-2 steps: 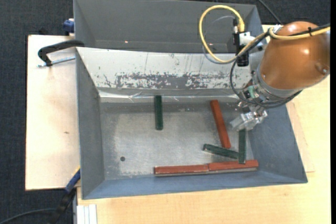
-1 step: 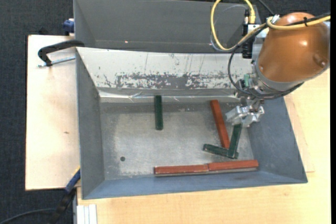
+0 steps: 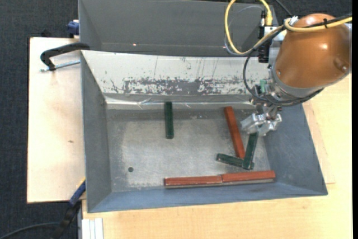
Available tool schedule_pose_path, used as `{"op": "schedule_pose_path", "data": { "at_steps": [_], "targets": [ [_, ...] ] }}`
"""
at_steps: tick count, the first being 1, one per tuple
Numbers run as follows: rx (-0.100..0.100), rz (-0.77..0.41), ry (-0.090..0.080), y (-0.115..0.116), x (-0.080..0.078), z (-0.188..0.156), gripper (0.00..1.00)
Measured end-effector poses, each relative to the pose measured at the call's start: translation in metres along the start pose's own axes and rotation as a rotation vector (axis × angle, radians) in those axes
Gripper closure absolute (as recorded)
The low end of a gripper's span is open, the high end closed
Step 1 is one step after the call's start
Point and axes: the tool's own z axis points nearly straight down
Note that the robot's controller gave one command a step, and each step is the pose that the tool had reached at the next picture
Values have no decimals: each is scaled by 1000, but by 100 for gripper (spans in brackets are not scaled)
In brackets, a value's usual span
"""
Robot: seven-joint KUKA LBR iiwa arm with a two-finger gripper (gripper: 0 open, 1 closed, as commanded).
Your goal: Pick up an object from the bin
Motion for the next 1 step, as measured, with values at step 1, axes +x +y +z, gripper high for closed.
{"op": "schedule_pose_path", "data": {
  "at_steps": [1],
  "targets": [
    [9,-202,3,-6,-13,-158,100]
  ]
}}
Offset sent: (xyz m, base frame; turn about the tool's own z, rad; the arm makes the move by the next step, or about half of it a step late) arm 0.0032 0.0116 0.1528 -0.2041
